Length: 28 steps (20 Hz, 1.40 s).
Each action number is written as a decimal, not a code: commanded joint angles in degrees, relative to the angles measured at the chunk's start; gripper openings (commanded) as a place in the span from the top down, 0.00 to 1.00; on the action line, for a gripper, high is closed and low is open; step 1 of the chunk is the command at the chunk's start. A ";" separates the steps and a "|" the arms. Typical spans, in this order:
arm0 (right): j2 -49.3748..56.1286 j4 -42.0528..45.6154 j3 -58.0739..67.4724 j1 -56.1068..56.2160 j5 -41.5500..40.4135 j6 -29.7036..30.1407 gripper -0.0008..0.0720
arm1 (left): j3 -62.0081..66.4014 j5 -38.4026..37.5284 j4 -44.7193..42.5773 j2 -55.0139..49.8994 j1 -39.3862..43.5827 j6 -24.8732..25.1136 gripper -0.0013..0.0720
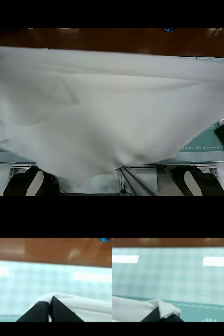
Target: Fold the shirts.
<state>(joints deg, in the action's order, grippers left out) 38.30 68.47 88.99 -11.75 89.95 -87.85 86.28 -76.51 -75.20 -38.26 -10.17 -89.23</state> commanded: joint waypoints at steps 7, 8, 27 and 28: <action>35.78 -12.17 -13.11 0.07 -27.78 10.49 0.96 | -5.03 21.42 11.91 -39.87 1.44 0.20 0.96; 41.57 -12.72 -9.79 0.07 -28.96 10.82 0.96 | -0.83 21.40 12.26 -45.55 1.62 0.17 0.96; 65.29 -8.52 3.26 0.20 -10.84 9.01 0.96 | 9.09 -7.91 3.63 -67.38 3.74 2.08 0.96; 65.29 -8.48 1.29 0.42 -11.74 9.03 0.96 | 8.07 -7.54 3.58 -67.43 4.26 2.91 0.96</action>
<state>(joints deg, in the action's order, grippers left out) 103.63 58.52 94.87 -11.79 77.47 -78.70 97.91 -81.01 -68.90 -105.71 -6.94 -88.62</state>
